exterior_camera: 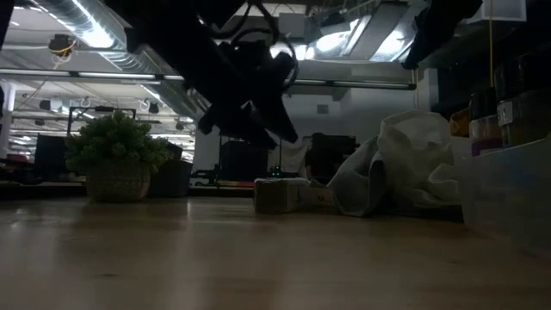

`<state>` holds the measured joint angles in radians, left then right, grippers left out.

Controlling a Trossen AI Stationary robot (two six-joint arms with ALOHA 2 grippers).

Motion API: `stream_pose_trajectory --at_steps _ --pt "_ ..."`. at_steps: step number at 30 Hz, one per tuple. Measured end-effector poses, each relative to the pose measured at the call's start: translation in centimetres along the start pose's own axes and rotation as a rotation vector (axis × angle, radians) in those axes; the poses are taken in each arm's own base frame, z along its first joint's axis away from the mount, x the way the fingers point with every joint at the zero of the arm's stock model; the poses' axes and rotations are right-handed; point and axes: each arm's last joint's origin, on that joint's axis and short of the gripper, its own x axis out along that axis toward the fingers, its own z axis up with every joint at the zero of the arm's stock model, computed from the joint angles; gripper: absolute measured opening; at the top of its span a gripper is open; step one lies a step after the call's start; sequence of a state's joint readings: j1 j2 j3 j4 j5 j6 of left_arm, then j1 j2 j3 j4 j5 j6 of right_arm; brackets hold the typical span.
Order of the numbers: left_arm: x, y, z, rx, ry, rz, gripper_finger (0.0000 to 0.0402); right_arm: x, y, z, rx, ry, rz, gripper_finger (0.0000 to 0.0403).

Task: Sort spices by type
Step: Put the white seasoning bottle into the green bin

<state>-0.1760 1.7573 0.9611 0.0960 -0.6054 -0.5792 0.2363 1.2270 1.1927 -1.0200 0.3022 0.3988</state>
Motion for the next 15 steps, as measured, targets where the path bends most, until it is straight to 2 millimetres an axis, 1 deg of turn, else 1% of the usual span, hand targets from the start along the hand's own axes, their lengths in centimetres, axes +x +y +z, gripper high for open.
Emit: stream_pose_trajectory --at_steps 3,8,15 --pt "0.28 0.61 -0.12 -0.028 0.029 0.033 0.021 0.0 0.0 0.0 -0.003 0.0 0.0 0.026" --pt "0.52 1.02 -0.04 -0.082 0.036 0.052 0.021 0.02 -0.02 0.01 -0.003 0.0 -0.001 0.026" --pt "0.32 0.78 -0.33 -0.077 0.04 0.044 0.021 0.02 -0.02 0.02 -0.003 0.0 -0.001 0.026"
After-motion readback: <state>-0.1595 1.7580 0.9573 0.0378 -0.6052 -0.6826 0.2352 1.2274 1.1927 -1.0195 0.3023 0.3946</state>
